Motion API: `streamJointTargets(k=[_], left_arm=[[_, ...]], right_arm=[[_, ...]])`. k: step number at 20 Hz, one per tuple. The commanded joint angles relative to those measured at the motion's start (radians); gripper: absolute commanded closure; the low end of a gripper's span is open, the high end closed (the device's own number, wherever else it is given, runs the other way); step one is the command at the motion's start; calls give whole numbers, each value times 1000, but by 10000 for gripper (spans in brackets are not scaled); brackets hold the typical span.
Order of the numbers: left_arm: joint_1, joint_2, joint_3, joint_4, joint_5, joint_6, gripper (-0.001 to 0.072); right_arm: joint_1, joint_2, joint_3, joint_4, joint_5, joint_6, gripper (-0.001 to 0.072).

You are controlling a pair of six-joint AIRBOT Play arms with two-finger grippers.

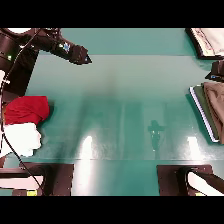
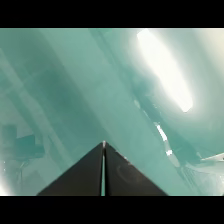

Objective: Fold the shirts.

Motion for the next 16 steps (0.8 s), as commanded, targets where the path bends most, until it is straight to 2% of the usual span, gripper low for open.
streamJointTargets(k=[1, 16], left_arm=[[0, 0, 0, 0, 0, 0, 683], [2, 2, 2, -19, 25, -2, 683]], right_arm=[[2, 0, 1, 2, -1, 0, 693], [2, 0, 1, 2, 72, 0, 693]])
